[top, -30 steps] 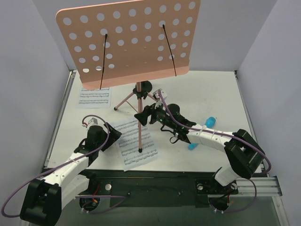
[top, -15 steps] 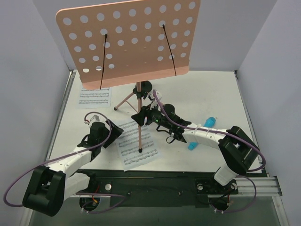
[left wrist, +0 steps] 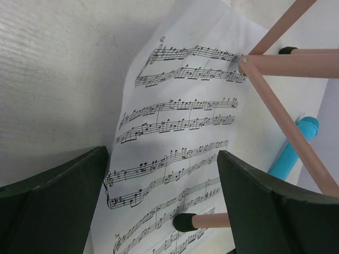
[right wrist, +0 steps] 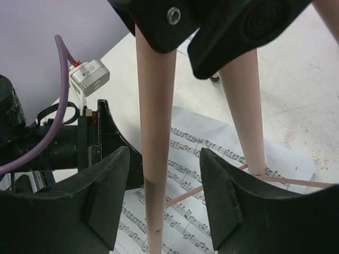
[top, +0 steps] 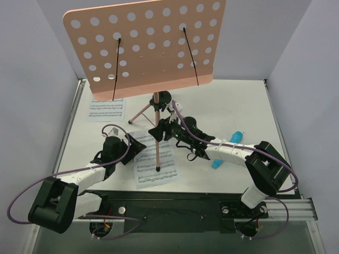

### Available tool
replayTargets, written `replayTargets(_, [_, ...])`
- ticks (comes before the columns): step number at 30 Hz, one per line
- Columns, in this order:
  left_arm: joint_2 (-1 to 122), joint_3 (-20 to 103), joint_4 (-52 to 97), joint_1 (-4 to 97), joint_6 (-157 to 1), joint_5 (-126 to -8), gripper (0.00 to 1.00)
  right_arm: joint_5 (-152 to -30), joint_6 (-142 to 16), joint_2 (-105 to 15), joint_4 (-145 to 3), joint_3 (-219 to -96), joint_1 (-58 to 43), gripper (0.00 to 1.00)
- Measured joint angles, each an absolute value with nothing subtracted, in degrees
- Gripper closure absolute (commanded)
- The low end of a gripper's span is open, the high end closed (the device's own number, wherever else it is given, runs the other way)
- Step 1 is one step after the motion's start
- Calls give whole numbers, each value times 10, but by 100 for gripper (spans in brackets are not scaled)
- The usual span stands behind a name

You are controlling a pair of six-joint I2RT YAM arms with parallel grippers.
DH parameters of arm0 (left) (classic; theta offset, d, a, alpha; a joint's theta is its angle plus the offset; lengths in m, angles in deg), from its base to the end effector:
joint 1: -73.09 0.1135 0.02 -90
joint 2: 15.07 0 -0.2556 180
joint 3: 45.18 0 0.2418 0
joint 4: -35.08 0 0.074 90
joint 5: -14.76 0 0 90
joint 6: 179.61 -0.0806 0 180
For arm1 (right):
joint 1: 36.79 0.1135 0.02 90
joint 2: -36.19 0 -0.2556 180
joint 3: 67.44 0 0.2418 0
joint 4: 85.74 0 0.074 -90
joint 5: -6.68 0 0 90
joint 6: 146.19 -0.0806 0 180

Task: Set up the instrument practice props

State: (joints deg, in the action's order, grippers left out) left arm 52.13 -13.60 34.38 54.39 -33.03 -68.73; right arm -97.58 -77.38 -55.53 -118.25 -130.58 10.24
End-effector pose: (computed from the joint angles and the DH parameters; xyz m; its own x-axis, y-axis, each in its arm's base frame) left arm 0.2260 -0.0861 0.1170 -0.6471 -0.6565 -0.3877 -0.2452 0.6607 -0.7095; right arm 0.2525 0.3002 0.2637 -0.2733 0.2205 -0.9363 -0.8343 0.4302 0.3449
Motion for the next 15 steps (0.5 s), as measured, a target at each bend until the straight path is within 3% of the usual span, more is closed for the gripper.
replayTargets(7, [521,-138,339,543,-347,-662,11,-976,-774,-555,-1182,-1306,106,50])
replayTargets(15, [508,-98,230,537,-418,-720,18,-976,-774,-555,-1179,-1306,106,50])
